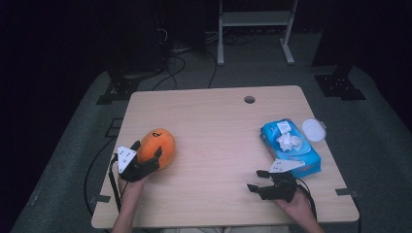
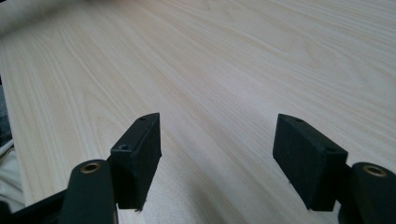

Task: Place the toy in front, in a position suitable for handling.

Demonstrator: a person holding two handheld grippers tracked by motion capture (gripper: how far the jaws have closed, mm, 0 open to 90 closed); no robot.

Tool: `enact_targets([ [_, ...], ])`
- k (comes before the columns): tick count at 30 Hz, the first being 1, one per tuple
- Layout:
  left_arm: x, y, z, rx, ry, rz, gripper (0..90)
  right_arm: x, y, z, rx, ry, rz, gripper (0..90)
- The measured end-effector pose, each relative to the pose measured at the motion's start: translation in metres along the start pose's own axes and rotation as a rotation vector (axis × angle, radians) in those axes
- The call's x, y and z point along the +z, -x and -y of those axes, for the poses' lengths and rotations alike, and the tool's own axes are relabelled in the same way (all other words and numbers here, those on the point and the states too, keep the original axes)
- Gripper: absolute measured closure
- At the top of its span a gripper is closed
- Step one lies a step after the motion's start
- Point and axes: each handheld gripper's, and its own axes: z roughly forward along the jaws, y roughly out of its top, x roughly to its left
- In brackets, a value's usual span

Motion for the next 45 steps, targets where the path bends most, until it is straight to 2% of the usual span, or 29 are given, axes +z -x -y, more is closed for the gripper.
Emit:
enact_targets([
  [4,0.007,-0.007,0.009,0.003,-0.062,-0.002,22.0,0.004,0.0,0.0,-0.001,-0.014,-0.002,31.1],
  [6,0.009,-0.008,0.013,-0.001,-0.065,0.006,24.4,0.006,0.0,0.001,-0.004,-0.021,-0.004,31.1],
  [8,0.01,-0.008,0.012,0.004,-0.069,0.006,28.5,0.007,-0.001,0.001,-0.014,-0.03,-0.003,31.1],
  [10,0.011,-0.005,0.009,0.025,-0.093,0.009,34.5,0.007,-0.003,0.001,-0.013,-0.03,-0.001,31.1],
  [12,0.011,-0.004,0.009,0.025,-0.101,0.007,43.0,0.006,-0.003,0.002,-0.013,-0.025,-0.001,31.1],
  [13,0.013,-0.001,0.007,0.042,-0.127,-0.008,47.5,0.006,-0.004,0.002,-0.012,-0.023,0.0,31.1],
  [14,0.013,-0.001,0.007,0.042,-0.127,-0.008,50.1,0.005,-0.004,0.001,-0.012,-0.021,0.002,31.1],
  [15,0.013,0.0,0.005,0.071,-0.136,-0.012,52.2,0.005,-0.004,0.001,-0.012,-0.017,0.003,31.1],
  [17,0.013,-0.001,0.005,0.065,-0.137,-0.008,55.6,0.005,-0.003,0.0,-0.012,-0.016,0.006,31.1],
  [20,0.01,-0.009,0.006,0.012,-0.125,-0.004,57.2,0.004,-0.002,-0.001,-0.011,-0.013,0.01,31.1],
  [22,0.009,-0.011,0.006,0.0,-0.115,0.0,58.1,0.003,-0.001,-0.001,-0.012,-0.012,0.011,31.1],
  [24,0.007,-0.016,0.006,-0.07,-0.093,0.003,60.1,0.0,0.0,-0.001,-0.008,-0.001,0.008,31.1],
  [27,0.005,-0.017,0.004,-0.108,-0.076,0.016,61.9,-0.004,0.001,-0.001,0.002,0.013,0.009,31.1],
  [34,0.003,-0.011,0.0,-0.105,-0.055,0.07,65.7,-0.006,0.001,-0.003,0.002,0.028,0.017,31.1],
  [40,0.002,-0.008,-0.004,-0.164,-0.02,0.117,67.5,-0.004,0.001,-0.001,-0.003,0.014,0.015,31.2],
  [43,0.002,-0.003,-0.006,-0.178,-0.008,0.143,67.6,-0.007,0.001,-0.002,-0.001,0.028,0.018,31.2],
  [45,0.002,0.002,-0.008,-0.174,-0.002,0.164,67.6,-0.009,0.002,-0.002,0.006,0.036,0.023,31.1],
])
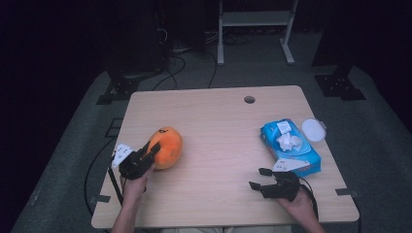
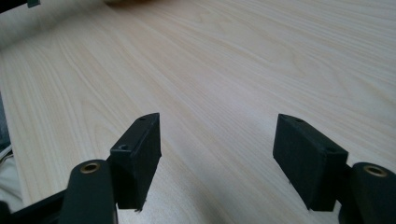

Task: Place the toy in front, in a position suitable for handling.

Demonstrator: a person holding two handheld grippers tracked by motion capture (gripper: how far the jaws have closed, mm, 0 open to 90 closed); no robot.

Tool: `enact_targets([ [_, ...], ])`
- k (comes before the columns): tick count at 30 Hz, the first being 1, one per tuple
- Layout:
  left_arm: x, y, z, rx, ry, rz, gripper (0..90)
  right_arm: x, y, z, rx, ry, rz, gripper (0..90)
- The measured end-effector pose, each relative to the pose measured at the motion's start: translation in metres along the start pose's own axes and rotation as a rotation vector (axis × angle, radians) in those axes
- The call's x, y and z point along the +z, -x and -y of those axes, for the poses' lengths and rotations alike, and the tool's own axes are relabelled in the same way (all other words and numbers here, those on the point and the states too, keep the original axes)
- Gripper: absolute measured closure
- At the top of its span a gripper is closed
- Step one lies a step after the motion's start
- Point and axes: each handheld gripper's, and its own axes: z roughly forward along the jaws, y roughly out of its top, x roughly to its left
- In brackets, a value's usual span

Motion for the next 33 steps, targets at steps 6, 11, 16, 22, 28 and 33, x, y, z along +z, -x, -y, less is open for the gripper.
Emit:
enact_targets([
  [6,0.004,0.021,-0.003,0.034,-0.002,0.075,67.6,-0.005,0.004,-0.003,0.015,0.027,0.011,31.1],
  [11,0.016,0.044,-0.001,0.079,-0.031,0.154,67.6,-0.007,0.005,-0.003,-0.004,0.021,0.029,31.3],
  [16,0.031,0.073,0.005,0.143,-0.06,0.231,67.6,-0.018,0.006,-0.006,-0.016,0.063,0.062,31.3],
  [22,0.042,0.101,0.017,0.226,-0.1,0.294,67.5,-0.039,0.012,-0.018,-0.072,0.136,0.177,31.8],
  [28,0.049,0.125,0.028,0.286,-0.127,0.371,67.3,-0.056,0.025,-0.025,-0.096,0.184,0.303,32.0],
  [33,0.052,0.136,0.034,0.316,-0.133,0.451,67.1,-0.065,0.06,-0.032,-0.021,0.209,0.395,31.4],
])
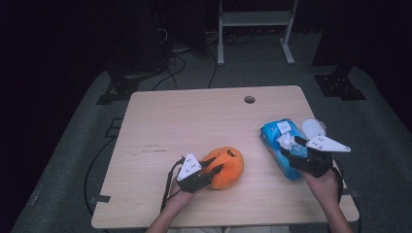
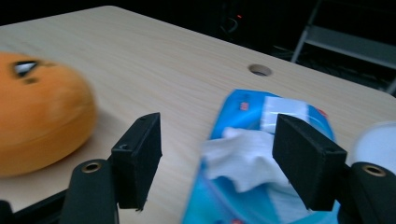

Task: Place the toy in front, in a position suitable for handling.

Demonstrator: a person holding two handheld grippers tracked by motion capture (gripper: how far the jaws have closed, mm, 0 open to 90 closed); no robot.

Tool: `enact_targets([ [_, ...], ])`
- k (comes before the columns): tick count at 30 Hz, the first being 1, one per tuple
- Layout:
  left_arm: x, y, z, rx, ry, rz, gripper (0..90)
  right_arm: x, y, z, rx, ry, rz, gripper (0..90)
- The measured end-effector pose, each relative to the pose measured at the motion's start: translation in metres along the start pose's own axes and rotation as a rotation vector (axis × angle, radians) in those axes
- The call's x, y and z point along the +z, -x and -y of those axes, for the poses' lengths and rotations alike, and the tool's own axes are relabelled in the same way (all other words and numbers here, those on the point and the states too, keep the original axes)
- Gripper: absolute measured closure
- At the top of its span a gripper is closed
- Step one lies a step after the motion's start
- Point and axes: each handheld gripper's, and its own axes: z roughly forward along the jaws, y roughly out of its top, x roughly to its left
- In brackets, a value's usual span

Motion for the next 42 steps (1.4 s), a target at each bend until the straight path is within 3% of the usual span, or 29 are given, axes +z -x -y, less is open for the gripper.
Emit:
enact_targets([
  [2,0.0,0.001,0.001,0.011,-0.001,0.008,66.7,0.011,0.012,0.003,0.039,-0.028,0.008,31.4],
  [6,0.001,0.002,0.0,0.031,-0.002,0.024,65.4,0.03,0.025,0.01,0.071,-0.064,0.048,33.1],
  [11,0.002,0.003,0.001,0.052,-0.004,0.043,58.8,0.037,0.034,0.016,0.131,-0.073,0.1,44.3],
  [16,-0.002,0.002,0.001,0.045,-0.004,0.028,46.5,0.038,0.031,0.018,0.102,-0.1,0.121,54.8],
  [18,-0.007,0.002,-0.003,0.031,0.009,0.02,39.8,0.038,0.027,0.018,0.072,-0.101,0.138,54.9],
  [24,-0.019,0.003,-0.008,0.025,0.025,0.014,32.5,0.038,0.021,0.016,0.017,-0.123,0.115,54.3],
  [29,-0.019,0.004,-0.002,0.032,-0.016,0.003,27.0,0.038,0.022,0.021,0.032,-0.129,0.114,62.2],
  [32,-0.019,0.005,-0.001,0.04,-0.046,-0.009,22.8,0.039,0.025,0.021,0.054,-0.128,0.086,68.5],
  [42,-0.018,0.002,0.003,0.04,-0.073,-0.024,19.6,0.034,0.032,0.023,0.113,-0.113,0.046,82.1],
])
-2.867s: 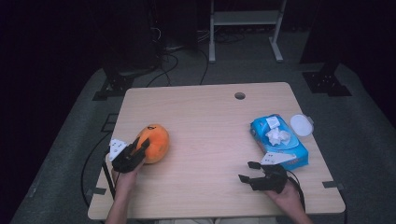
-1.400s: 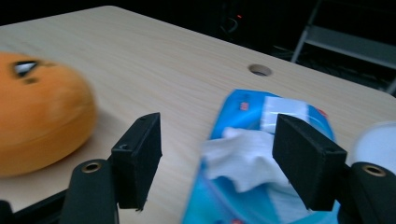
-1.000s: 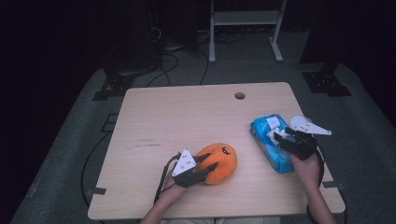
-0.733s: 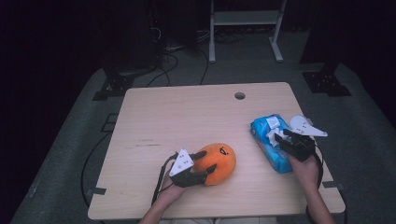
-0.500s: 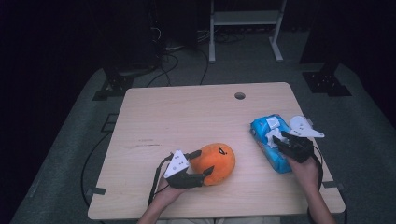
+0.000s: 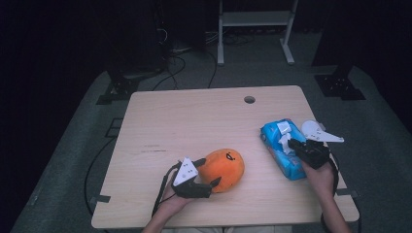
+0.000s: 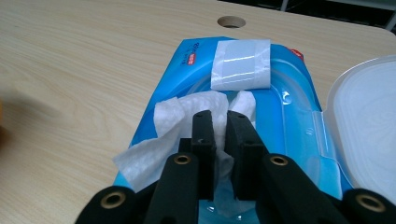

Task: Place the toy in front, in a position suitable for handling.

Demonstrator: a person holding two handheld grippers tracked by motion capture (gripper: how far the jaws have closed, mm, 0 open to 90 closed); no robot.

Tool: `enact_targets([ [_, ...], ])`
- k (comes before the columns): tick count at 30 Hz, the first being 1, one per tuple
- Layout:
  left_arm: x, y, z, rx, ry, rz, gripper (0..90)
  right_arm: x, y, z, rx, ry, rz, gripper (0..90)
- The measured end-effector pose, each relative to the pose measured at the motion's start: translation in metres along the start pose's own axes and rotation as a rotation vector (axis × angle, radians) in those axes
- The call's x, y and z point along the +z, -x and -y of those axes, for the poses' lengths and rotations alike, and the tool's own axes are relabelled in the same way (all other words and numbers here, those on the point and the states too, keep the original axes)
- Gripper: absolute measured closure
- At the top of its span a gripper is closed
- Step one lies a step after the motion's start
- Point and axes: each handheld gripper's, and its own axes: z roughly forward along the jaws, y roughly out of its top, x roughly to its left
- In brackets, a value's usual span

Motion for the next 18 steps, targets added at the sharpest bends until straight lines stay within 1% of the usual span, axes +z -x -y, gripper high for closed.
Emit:
enact_targets([
  [1,0.0,0.0,0.001,0.005,-0.006,-0.005,19.6,0.0,-0.001,-0.001,0.003,-0.001,-0.002,82.8],
  [3,0.0,0.0,0.002,0.014,-0.015,-0.014,19.5,-0.001,-0.002,-0.002,-0.004,-0.004,-0.007,83.8],
  [4,0.0,0.0,0.002,0.014,-0.015,-0.014,19.2,-0.002,-0.003,-0.003,-0.004,-0.005,-0.014,84.1],
  [5,-0.001,-0.002,0.003,0.016,-0.025,-0.029,18.5,-0.002,-0.003,-0.004,-0.001,-0.001,-0.021,84.3],
  [6,-0.001,-0.002,0.003,0.016,-0.027,-0.034,17.7,-0.004,-0.004,-0.005,0.003,0.003,-0.031,84.5],
  [7,-0.001,-0.002,0.003,0.016,-0.027,-0.034,17.6,-0.004,-0.004,-0.005,0.003,0.003,-0.031,84.5],
  [8,-0.001,-0.004,0.004,0.013,-0.03,-0.037,17.6,-0.007,-0.006,-0.007,0.007,0.013,-0.054,84.9],
  [10,0.0,-0.006,0.005,0.005,-0.03,-0.039,17.6,-0.012,-0.007,-0.01,0.007,0.023,-0.074,85.2],
  [12,0.0,-0.006,0.005,0.008,-0.031,-0.041,17.6,-0.017,-0.008,-0.011,0.015,0.04,-0.096,85.3],
  [14,0.001,-0.006,0.006,0.007,-0.027,-0.042,17.6,-0.023,-0.008,-0.013,0.032,0.057,-0.118,85.5],
  [16,0.002,-0.007,0.008,0.002,-0.028,-0.05,15.7,-0.028,-0.008,-0.015,0.046,0.077,-0.139,85.6],
  [18,0.002,-0.008,0.009,-0.003,-0.027,-0.054,14.6,-0.032,-0.009,-0.018,0.063,0.101,-0.169,85.8],
])
